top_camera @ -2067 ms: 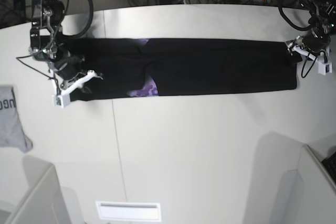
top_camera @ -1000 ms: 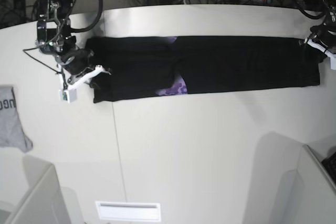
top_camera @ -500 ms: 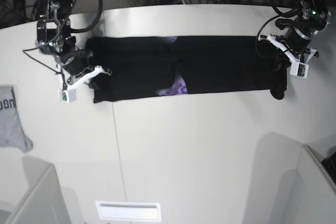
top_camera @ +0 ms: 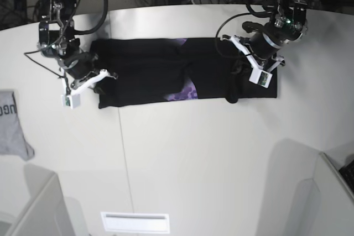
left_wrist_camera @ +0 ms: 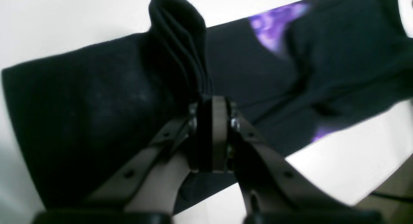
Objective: Fold the T-shirt properly
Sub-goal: 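Fold the strip end held by the left gripper toward the right gripper, then release the left gripper and raise it off the folded shirt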
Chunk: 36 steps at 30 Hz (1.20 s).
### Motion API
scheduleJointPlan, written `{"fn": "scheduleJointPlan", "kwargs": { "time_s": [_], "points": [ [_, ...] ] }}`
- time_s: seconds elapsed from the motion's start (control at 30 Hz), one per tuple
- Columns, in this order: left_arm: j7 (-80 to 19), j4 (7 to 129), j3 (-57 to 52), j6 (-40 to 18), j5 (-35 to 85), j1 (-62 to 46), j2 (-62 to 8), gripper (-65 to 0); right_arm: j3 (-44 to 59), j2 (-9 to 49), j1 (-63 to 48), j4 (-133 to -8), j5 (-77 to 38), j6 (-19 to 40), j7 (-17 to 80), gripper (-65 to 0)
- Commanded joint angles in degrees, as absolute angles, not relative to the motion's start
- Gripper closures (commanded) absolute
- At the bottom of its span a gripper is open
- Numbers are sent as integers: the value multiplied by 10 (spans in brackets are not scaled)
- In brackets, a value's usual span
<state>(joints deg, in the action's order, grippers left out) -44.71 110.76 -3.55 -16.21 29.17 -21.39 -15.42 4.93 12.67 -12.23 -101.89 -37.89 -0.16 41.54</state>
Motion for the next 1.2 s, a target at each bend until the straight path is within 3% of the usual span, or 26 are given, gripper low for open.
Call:
{"fn": "scheduleJointPlan", "kwargs": {
  "time_s": [0.0,0.17,0.3,0.47,1.17],
  "points": [
    [-436,1115,-26,-158,299,-204,-157,0,52,132,-116,-1028,-383,0,405,0],
    [-436,1113,29,-154,300,-182,-153,0,52,132,-116,-1028,-383,0,405,0],
    [-436,1113,67,-101,300,-166,-145,0,52,132,-116,-1027,-383,0,405,0],
    [-436,1109,109,-82,300,-152,-144,0,52,132,-116,-1027,-383,0,405,0],
    [-436,1071,111,-82,305,-137,-141,0,52,132,-116,-1027,-383,0,405,0]
  ]
}}
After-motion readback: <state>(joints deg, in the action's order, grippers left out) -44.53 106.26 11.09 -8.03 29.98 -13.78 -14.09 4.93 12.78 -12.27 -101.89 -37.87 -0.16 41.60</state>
